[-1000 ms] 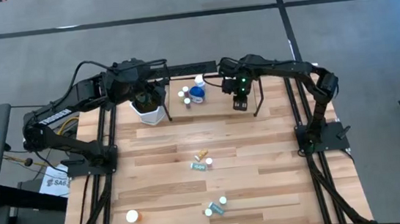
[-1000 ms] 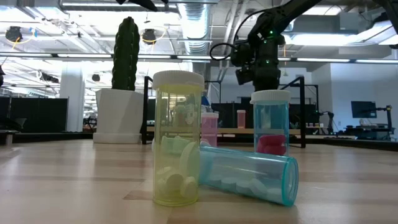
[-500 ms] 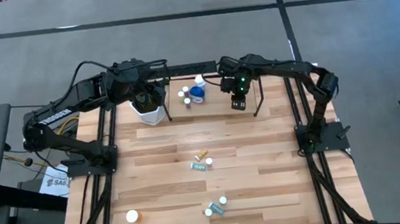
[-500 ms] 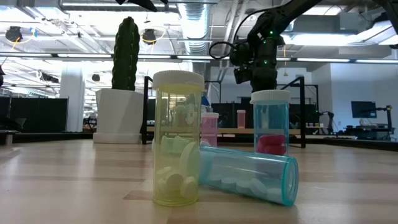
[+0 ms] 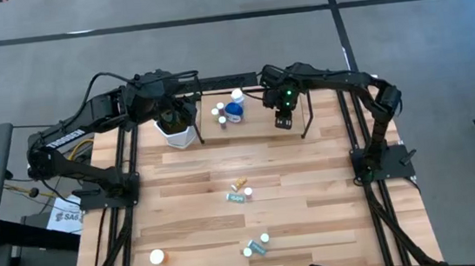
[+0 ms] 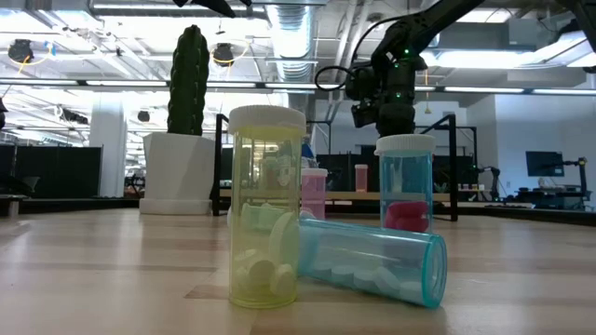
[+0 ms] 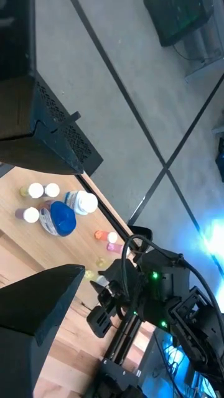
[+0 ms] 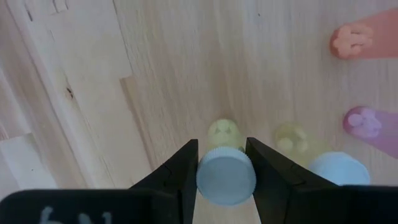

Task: Pick and place medicine bottles onto shelf by color
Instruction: Put the yellow pill bottle on the shelf, then put the pink pill bottle on the shelf

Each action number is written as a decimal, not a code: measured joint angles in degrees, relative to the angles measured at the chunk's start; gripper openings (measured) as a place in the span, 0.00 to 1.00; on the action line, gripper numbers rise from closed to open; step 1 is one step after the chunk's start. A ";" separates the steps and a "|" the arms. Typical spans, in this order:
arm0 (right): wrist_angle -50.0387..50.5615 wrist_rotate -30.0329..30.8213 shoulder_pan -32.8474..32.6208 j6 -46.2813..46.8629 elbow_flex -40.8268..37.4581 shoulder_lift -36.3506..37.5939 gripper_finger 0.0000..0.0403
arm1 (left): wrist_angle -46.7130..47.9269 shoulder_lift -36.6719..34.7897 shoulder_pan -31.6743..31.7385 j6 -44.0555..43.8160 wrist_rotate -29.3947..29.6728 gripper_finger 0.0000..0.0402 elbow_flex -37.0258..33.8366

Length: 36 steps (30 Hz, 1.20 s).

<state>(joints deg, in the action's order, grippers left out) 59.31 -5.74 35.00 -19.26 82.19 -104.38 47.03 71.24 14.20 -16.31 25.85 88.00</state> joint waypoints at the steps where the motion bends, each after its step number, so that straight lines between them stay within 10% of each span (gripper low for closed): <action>1: 0.04 0.02 0.00 0.16 0.00 0.00 0.36 | 0.00 0.00 0.00 0.00 0.00 0.59 0.00; 18: 1.25 0.22 0.02 0.46 0.31 0.09 0.48 | 0.02 0.00 0.00 -0.70 0.00 0.59 -0.02; 36: 17.65 3.03 -2.02 7.67 18.42 0.43 0.47 | 0.73 0.00 -1.10 -6.73 -2.55 0.59 -0.02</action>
<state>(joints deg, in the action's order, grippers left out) 76.96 -2.71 32.99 -11.59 100.61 -103.95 47.76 71.24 13.10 -23.05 23.30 87.99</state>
